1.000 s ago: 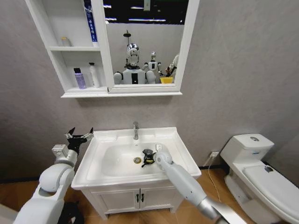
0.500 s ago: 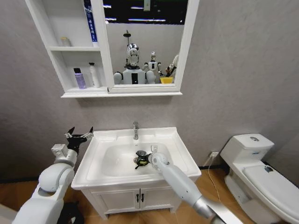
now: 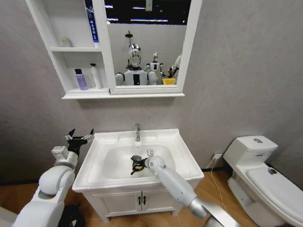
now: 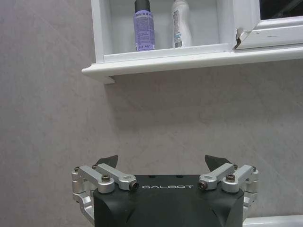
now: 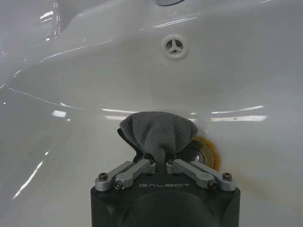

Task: Move facial cleanser and shampoo from washbasin to cabinet, then wipe washbasin with towel.

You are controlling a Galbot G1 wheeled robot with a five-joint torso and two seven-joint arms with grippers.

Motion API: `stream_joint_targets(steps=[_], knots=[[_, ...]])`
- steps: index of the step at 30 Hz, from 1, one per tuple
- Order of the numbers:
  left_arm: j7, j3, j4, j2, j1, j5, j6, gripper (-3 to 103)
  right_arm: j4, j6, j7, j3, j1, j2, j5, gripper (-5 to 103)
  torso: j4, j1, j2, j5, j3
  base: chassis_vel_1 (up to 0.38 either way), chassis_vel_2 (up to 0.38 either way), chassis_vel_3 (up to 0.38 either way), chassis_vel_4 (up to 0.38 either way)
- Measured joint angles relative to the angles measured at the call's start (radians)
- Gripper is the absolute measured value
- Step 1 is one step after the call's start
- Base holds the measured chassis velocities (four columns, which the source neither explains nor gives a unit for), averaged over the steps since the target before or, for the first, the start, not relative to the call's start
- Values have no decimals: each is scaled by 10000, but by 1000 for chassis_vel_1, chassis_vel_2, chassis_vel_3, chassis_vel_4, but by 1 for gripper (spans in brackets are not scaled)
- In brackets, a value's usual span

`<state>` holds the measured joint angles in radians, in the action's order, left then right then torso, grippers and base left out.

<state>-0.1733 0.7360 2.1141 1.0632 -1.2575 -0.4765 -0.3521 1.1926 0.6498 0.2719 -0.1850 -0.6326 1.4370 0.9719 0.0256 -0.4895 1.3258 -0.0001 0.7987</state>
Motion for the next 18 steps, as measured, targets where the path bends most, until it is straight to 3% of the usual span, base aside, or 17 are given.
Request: stream_joint_targets(steps=[10,18], knots=[[29,16,-32,-11,27,-1,31,100,-457,-19,191,422,17,90,137,4,-4,1,1,4,-1,0,0,0,0],[74,-98,-35,55,87,11,43,100,533,150,1126,617,-377,-694,633,4,0,0,0,3,-1,0,0,0,0]])
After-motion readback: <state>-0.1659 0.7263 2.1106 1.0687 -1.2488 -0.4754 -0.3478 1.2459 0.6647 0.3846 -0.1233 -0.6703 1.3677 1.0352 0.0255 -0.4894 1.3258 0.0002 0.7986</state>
